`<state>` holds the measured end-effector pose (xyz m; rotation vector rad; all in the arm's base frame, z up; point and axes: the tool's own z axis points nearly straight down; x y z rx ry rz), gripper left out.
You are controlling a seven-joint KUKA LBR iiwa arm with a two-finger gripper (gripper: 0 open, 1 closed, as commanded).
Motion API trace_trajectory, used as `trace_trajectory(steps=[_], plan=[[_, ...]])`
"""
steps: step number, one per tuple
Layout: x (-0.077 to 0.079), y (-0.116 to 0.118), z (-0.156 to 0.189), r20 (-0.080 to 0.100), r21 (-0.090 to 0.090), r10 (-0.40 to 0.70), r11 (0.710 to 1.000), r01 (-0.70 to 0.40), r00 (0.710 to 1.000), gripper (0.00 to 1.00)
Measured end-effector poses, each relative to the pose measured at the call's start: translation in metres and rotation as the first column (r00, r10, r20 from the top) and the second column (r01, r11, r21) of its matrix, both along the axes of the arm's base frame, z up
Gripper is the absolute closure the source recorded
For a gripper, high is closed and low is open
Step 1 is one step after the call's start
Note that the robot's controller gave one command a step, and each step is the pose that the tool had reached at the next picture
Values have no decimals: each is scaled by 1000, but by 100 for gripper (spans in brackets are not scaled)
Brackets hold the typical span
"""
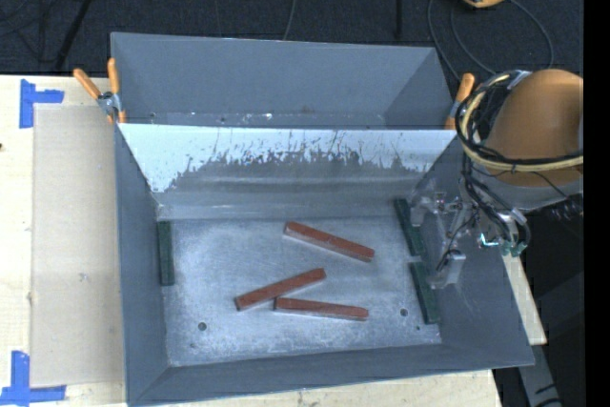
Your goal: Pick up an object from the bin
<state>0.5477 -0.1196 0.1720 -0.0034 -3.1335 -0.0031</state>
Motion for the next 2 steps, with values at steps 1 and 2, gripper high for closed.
trace_trajectory(steps=[1,2], plan=[[2,0,4,7,-2,3,1000,-3,1000,0],[2,34,-44,14,-4,-5,1000,5,1000,0]])
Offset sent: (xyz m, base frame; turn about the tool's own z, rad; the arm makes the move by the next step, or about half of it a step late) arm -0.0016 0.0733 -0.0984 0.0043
